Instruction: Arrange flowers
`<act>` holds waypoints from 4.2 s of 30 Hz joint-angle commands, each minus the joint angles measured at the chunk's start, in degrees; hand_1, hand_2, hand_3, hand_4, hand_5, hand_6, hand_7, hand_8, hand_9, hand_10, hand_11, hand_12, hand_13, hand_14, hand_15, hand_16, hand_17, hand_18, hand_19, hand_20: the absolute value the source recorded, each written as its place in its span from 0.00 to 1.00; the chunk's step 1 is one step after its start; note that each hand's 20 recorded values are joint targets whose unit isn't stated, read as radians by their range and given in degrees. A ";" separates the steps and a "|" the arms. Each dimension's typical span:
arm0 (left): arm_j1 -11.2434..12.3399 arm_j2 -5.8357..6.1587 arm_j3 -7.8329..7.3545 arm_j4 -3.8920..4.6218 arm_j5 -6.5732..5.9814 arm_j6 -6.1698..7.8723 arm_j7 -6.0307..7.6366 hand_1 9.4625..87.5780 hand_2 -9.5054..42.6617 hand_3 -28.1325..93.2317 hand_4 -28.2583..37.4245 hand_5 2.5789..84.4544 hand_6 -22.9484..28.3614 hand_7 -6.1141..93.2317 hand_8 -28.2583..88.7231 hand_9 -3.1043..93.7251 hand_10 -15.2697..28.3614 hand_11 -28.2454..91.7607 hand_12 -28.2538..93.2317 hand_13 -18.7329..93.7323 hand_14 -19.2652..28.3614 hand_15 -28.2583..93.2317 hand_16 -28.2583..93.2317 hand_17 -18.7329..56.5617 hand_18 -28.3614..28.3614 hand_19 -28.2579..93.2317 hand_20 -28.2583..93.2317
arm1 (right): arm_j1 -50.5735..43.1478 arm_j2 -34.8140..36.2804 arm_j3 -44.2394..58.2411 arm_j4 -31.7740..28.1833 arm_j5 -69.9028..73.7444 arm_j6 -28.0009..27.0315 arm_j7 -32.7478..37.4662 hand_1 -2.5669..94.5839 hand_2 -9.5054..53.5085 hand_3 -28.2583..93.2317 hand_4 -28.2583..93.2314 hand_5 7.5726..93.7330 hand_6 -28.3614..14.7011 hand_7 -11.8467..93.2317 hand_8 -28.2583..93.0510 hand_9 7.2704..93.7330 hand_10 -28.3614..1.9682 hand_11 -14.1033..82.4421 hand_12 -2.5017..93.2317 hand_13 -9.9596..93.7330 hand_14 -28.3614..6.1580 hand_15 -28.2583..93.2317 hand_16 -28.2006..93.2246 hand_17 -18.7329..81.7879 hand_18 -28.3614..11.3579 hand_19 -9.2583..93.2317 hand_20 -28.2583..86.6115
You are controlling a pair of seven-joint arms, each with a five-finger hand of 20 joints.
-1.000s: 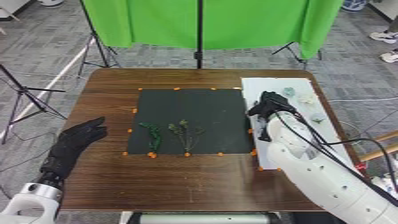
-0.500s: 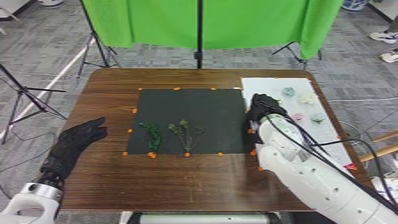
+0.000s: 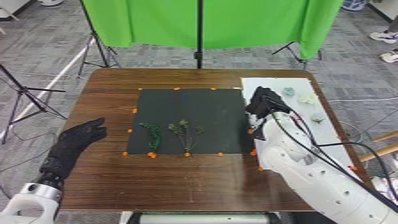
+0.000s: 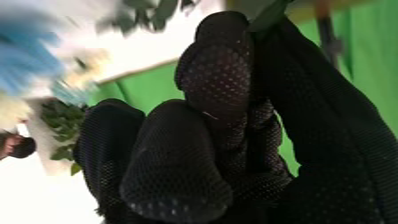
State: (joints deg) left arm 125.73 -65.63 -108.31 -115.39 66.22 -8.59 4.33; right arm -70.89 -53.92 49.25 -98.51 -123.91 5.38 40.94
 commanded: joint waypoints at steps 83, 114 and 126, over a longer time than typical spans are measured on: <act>-0.06 -0.52 0.24 0.31 0.41 -1.89 -0.93 0.22 0.23 0.76 0.11 0.50 0.56 0.13 0.20 0.46 0.68 0.36 0.33 0.47 0.80 0.33 0.25 0.36 0.72 0.29 0.39 | -6.81 -2.45 -5.63 -8.49 -2.71 0.46 -8.60 0.57 0.00 0.60 0.22 0.80 0.59 0.50 0.39 0.91 0.55 0.65 0.34 1.00 0.77 0.76 0.52 0.86 0.35 1.00 0.77; 0.29 -0.72 -0.12 -0.15 0.48 -1.39 -0.74 0.22 0.23 0.76 0.12 0.50 0.56 0.13 0.20 0.46 0.68 0.36 0.33 0.47 0.79 0.33 0.25 0.36 0.72 0.29 0.39 | -10.74 5.62 14.73 -7.07 -7.37 -7.34 1.92 0.41 0.00 0.74 0.15 0.70 0.66 0.26 0.17 0.82 0.42 0.40 0.31 0.94 0.71 0.72 0.54 0.79 0.31 1.00 0.76; 0.03 -0.56 0.13 0.00 0.47 -1.84 -0.93 0.22 0.23 0.76 0.11 0.50 0.56 0.13 0.20 0.46 0.68 0.36 0.33 0.47 0.79 0.33 0.25 0.36 0.72 0.29 0.39 | -12.59 4.47 14.60 -3.56 -4.26 -7.39 2.54 0.41 0.00 0.74 0.15 0.68 0.65 0.25 0.17 0.87 0.47 0.40 0.30 0.97 0.75 0.70 0.54 0.81 0.34 1.00 0.75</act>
State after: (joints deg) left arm 125.38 -65.82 -108.28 -115.44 66.41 -10.05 3.84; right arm -81.93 -48.76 64.51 -102.48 -128.81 -3.00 43.04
